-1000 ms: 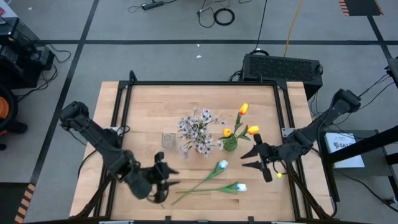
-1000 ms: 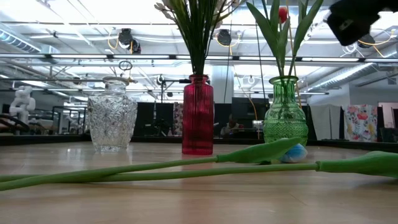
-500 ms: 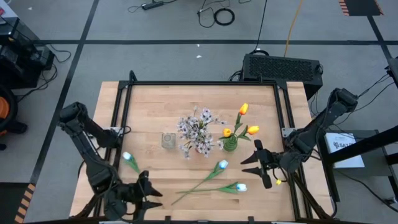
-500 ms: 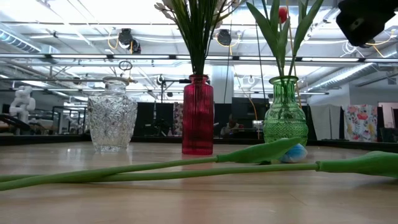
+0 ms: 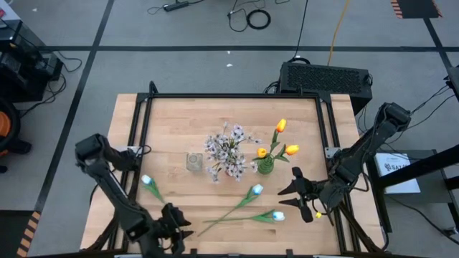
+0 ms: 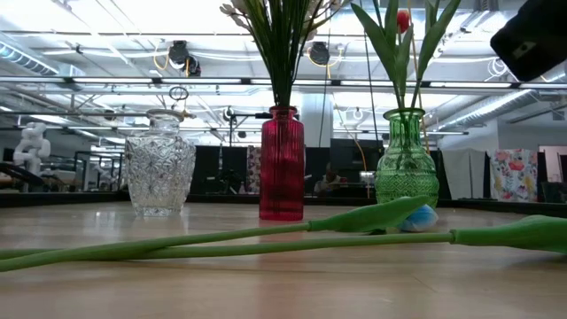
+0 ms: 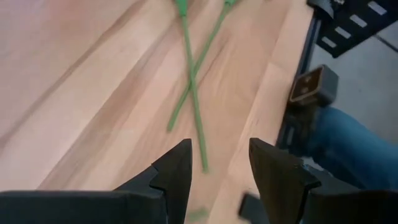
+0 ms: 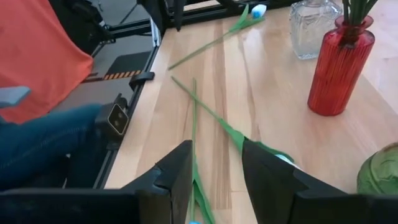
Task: Sort flowers into vase by color
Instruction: Put the middle white tulip into the transparent vase
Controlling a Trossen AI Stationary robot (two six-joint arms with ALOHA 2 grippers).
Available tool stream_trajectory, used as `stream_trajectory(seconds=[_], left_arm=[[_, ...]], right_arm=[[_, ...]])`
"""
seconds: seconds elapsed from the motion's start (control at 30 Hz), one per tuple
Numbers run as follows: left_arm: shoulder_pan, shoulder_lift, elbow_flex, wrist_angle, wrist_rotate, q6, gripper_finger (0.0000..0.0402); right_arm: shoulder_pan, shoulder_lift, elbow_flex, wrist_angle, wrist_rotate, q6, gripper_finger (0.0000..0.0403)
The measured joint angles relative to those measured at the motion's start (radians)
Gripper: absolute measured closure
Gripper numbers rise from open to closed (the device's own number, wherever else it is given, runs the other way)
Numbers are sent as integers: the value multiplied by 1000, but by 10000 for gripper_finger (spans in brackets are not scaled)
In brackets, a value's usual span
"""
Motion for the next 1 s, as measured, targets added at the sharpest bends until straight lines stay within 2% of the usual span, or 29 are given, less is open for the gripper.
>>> stream_trajectory(seconds=[0.23,0.33,0.43,0.53,0.7,1.0], left_arm=[[90,125,0,254,-19,212,236],[128,168,0,340,-62,320,236],[161,197,0,366,-138,390,236],[200,215,0,369,-172,443,236],[274,234,0,414,-118,518,225],[325,239,1,484,-48,614,171]], right_arm=[[-5,0,0,-8,6,-16,271],[-12,0,0,-8,9,-4,271],[-12,0,0,-7,11,20,271],[-10,0,0,-8,7,44,271],[-9,0,0,-7,6,66,271],[-9,55,0,-7,9,87,271]])
